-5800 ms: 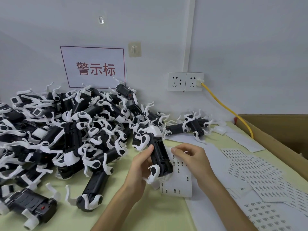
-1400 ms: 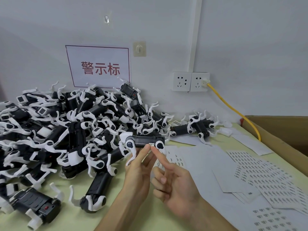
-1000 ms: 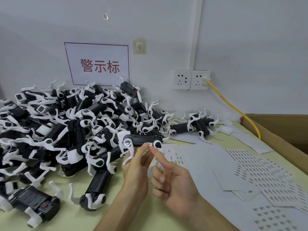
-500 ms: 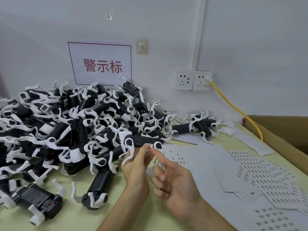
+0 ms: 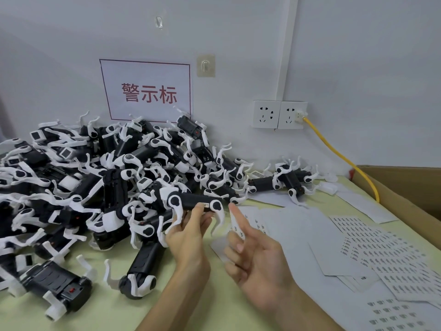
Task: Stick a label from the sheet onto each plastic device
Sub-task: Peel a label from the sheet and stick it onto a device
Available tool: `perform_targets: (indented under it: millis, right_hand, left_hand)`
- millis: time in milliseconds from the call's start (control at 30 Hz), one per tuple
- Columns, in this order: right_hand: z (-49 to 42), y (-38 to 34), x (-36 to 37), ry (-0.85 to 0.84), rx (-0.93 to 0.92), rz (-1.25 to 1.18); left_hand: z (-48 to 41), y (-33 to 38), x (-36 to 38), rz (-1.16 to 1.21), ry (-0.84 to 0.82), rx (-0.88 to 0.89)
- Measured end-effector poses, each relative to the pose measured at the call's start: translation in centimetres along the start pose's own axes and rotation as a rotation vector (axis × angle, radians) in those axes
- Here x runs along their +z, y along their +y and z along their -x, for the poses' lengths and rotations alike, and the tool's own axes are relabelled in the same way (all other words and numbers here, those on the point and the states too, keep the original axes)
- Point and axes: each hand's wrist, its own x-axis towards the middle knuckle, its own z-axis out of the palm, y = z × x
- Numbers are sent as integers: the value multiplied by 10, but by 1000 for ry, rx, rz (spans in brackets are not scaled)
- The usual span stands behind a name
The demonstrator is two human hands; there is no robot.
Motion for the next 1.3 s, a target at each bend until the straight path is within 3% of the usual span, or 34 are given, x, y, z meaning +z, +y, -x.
perform_targets:
  millis: [300,400,500,600,767,1100,1300]
  right_hand:
    - [1,-28,-3,61,-174,56]
    - [1,-34,-7,95,-221,21]
    - [0,-37,-9,128,-257,52]
    - [0,-36,-7,199,-317,242]
    - [1,-30,-2,256,-427,770]
    - [-1,-25,1,232,-448,836]
    - [-4,-21,-7,205,-490,978]
  left_hand:
    - [6,4,3,118,-271,-62]
    - [7,3,2,59,-377,-81]
    - [5,3,0,-35,-377,-43]
    - [6,3,-2,-109,-408,30]
    - [11,0,-1,-177,-511,111]
    - [15,-3,-1,-214,-571,46]
    - [14,-4,-2,-236,-557,122]
